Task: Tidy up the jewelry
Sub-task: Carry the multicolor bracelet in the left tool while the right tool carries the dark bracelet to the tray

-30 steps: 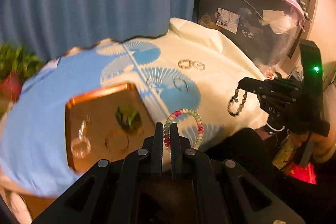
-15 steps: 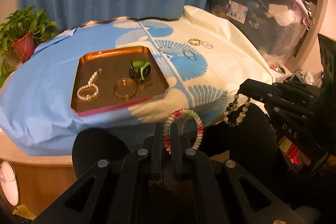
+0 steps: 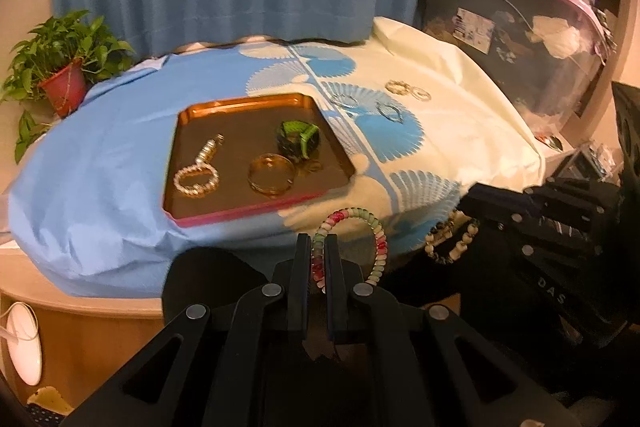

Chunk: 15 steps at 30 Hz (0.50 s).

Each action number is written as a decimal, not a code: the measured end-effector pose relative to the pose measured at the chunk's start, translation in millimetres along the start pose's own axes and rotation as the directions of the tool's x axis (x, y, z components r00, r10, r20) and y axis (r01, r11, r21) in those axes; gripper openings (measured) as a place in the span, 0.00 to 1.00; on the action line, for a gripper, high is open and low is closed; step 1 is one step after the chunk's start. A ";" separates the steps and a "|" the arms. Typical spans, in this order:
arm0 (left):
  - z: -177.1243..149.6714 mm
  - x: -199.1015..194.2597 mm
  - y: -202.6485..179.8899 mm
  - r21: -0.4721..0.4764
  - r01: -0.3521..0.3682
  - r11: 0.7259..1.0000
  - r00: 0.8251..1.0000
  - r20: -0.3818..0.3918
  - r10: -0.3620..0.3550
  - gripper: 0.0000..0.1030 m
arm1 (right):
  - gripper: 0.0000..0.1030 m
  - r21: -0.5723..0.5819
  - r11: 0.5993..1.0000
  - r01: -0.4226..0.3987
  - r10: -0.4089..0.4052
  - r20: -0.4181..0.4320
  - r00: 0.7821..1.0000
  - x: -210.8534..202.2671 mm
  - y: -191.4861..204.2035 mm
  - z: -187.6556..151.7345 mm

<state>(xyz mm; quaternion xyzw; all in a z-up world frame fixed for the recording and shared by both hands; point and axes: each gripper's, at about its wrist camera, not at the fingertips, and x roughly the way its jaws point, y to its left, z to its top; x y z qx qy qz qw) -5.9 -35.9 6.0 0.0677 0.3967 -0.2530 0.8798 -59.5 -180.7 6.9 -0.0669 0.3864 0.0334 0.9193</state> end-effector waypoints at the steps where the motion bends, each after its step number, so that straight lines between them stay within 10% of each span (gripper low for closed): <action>1: 2.6 0.0 2.3 -0.003 -0.008 1.000 1.000 0.007 0.008 0.04 | 0.08 -0.004 1.000 0.002 -0.002 0.000 1.000 2.0 0.7 2.6; 15: 31.9 22.3 46.6 -0.042 -0.069 0.997 0.997 0.037 0.071 0.04 | 0.08 -0.053 0.998 -0.017 0.017 0.001 1.000 41.6 16.2 48.9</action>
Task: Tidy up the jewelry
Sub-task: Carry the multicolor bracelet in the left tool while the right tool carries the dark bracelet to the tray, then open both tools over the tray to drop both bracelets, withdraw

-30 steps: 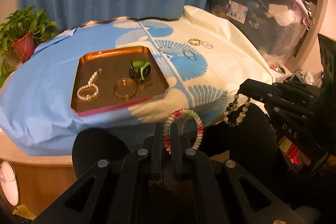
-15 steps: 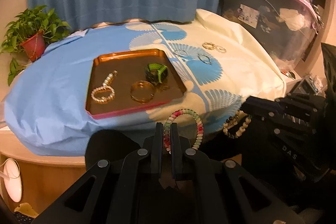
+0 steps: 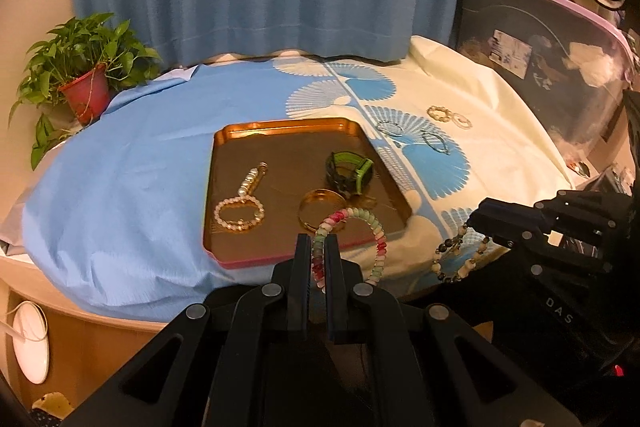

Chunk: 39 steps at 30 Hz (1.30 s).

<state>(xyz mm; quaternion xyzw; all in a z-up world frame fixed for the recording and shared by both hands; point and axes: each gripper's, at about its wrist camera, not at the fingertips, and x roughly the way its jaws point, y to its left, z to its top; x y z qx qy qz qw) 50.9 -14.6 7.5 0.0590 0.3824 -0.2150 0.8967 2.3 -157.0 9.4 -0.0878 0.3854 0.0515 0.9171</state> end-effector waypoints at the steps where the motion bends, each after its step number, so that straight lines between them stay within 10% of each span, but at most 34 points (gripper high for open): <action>1: 2.6 3.2 3.4 -0.003 0.000 1.000 1.000 -0.002 0.000 0.04 | 0.08 -0.001 1.000 -0.002 0.002 0.000 1.000 3.0 0.8 2.0; 39: 73.6 148.5 71.1 -0.011 -0.081 0.997 0.992 -0.100 0.080 0.04 | 0.08 0.031 0.994 -0.107 0.106 0.028 0.994 171.9 -0.6 103.7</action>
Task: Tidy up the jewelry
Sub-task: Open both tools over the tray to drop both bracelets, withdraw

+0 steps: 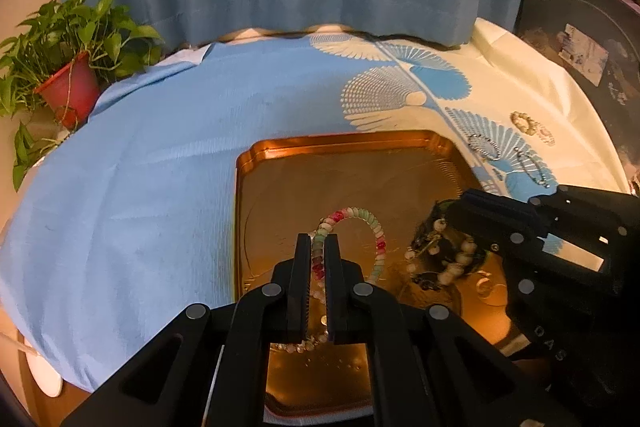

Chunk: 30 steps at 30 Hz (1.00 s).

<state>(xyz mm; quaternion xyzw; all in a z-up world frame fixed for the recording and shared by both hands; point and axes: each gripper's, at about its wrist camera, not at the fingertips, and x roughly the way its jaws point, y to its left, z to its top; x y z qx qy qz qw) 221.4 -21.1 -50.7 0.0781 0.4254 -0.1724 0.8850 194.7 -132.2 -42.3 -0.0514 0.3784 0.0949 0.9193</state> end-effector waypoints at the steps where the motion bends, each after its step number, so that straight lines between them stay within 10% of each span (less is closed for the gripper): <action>1: 0.1 3.3 1.4 -0.005 0.005 1.000 1.000 -0.006 -0.005 0.05 | 0.08 0.003 1.000 0.004 -0.004 -0.007 1.000 3.1 -0.9 -1.2; 3: 0.6 10.9 5.4 -0.025 0.016 1.000 1.000 -0.021 -0.016 0.16 | 0.10 0.018 1.000 0.015 -0.014 -0.024 1.000 11.6 -5.2 -2.6; 5: -0.7 16.6 9.3 -0.040 0.001 0.999 1.000 -0.030 -0.002 0.61 | 0.16 0.026 0.999 0.028 -0.026 -0.052 0.998 19.2 -8.7 -4.0; 8: -8.9 9.9 16.6 -0.079 -0.082 0.993 0.997 0.003 0.083 0.87 | 0.63 0.040 0.997 0.067 -0.064 -0.086 0.994 22.2 -13.9 -9.1; 20: -90.3 -70.3 5.7 -0.156 -0.150 0.976 0.989 -0.019 0.149 0.89 | 0.70 0.066 0.991 0.118 -0.111 -0.112 0.988 -66.3 -2.5 -71.6; 30: -132.3 -142.6 -59.4 -0.028 -0.124 0.992 0.988 0.085 0.126 0.89 | 0.71 0.110 0.976 0.186 -0.186 -0.008 0.983 -172.0 19.2 -119.0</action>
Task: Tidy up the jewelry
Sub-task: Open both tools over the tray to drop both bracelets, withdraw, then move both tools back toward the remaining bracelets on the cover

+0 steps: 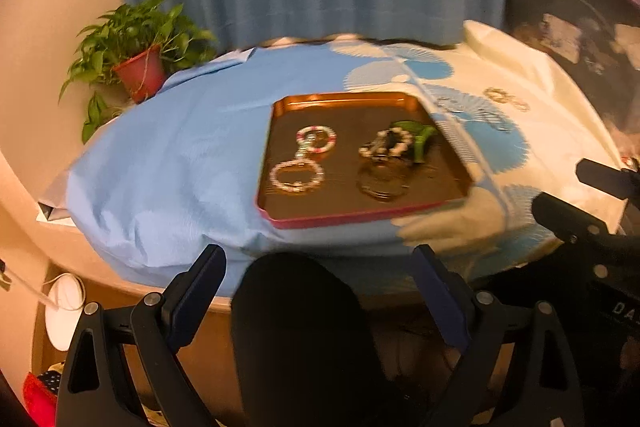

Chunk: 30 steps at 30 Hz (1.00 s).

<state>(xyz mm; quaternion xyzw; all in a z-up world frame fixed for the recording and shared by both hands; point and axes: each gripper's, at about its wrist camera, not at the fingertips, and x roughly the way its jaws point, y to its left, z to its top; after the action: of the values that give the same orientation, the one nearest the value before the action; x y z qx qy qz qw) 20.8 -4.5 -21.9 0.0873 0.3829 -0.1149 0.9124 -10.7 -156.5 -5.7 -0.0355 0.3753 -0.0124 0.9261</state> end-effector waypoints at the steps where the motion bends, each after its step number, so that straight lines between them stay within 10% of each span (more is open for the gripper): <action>1: -2.0 -6.8 -3.9 -0.001 0.009 1.000 1.000 0.009 -0.009 0.89 | 0.71 0.002 1.000 0.006 -0.006 0.010 1.000 -8.2 0.0 -2.8; 12: -12.1 -60.2 -22.0 0.018 0.018 1.000 0.994 0.104 -0.020 0.91 | 0.73 0.002 0.999 0.051 -0.051 0.127 0.991 -83.7 -1.7 -18.8; 30: -15.4 -67.9 -22.2 0.009 -0.006 1.000 0.993 0.116 0.005 0.92 | 0.74 -0.007 0.999 0.041 -0.039 0.135 0.990 -96.5 3.4 -27.3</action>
<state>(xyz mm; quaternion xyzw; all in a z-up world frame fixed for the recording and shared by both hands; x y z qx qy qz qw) -42.0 -12.2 14.7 0.0860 0.3287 -0.1190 0.9330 -99.1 -149.9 41.5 -0.0480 0.3112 -0.0269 0.9488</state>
